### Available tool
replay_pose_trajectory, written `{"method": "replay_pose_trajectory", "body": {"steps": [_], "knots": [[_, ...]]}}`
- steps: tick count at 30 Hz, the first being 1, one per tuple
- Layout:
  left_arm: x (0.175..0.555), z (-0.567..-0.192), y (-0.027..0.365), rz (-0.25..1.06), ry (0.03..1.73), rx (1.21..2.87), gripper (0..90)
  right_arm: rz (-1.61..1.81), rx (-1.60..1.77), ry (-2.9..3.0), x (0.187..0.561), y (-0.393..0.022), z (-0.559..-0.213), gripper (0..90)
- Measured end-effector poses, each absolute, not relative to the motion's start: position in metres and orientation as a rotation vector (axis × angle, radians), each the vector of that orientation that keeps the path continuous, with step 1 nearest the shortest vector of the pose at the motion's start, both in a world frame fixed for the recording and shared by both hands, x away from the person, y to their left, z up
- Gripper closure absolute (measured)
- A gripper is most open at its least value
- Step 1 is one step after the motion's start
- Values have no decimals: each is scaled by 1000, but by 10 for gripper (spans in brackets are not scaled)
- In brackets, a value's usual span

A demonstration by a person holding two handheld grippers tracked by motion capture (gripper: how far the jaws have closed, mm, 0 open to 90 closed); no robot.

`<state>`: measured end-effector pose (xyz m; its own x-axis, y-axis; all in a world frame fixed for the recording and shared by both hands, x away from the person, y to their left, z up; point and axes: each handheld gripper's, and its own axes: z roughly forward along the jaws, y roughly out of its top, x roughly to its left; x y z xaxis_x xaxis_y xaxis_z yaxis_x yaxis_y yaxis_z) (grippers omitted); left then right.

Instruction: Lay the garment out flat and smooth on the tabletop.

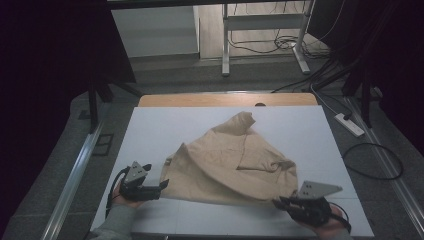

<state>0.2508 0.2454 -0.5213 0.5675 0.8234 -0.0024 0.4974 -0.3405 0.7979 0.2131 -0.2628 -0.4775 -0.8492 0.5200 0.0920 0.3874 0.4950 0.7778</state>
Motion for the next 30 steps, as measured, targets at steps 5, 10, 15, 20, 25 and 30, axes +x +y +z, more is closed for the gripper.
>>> {"method": "replay_pose_trajectory", "body": {"steps": [5, 10, 15, 20, 25, 30], "knots": [[249, -518, 251, 544, 1079, 1974, 136, 1212, 776, 2684, 172, -280, -486, 814], [251, -519, 249, 539, 1083, 1975, 136, 1211, 680, 2810, 153, -288, -491, 786], [252, -520, 246, 539, 1078, 1986, 138, 1271, 634, 2675, 164, -271, -479, 518], [253, -521, 246, 535, 1079, 1990, 139, 1326, 519, 2624, 189, -213, -462, 459], [253, -522, 247, 532, 1082, 1990, 140, 1305, 393, 2708, 213, -136, -473, 449], [253, -523, 248, 529, 1082, 1995, 140, 1238, 298, 2821, 226, -75, -497, 432]]}}
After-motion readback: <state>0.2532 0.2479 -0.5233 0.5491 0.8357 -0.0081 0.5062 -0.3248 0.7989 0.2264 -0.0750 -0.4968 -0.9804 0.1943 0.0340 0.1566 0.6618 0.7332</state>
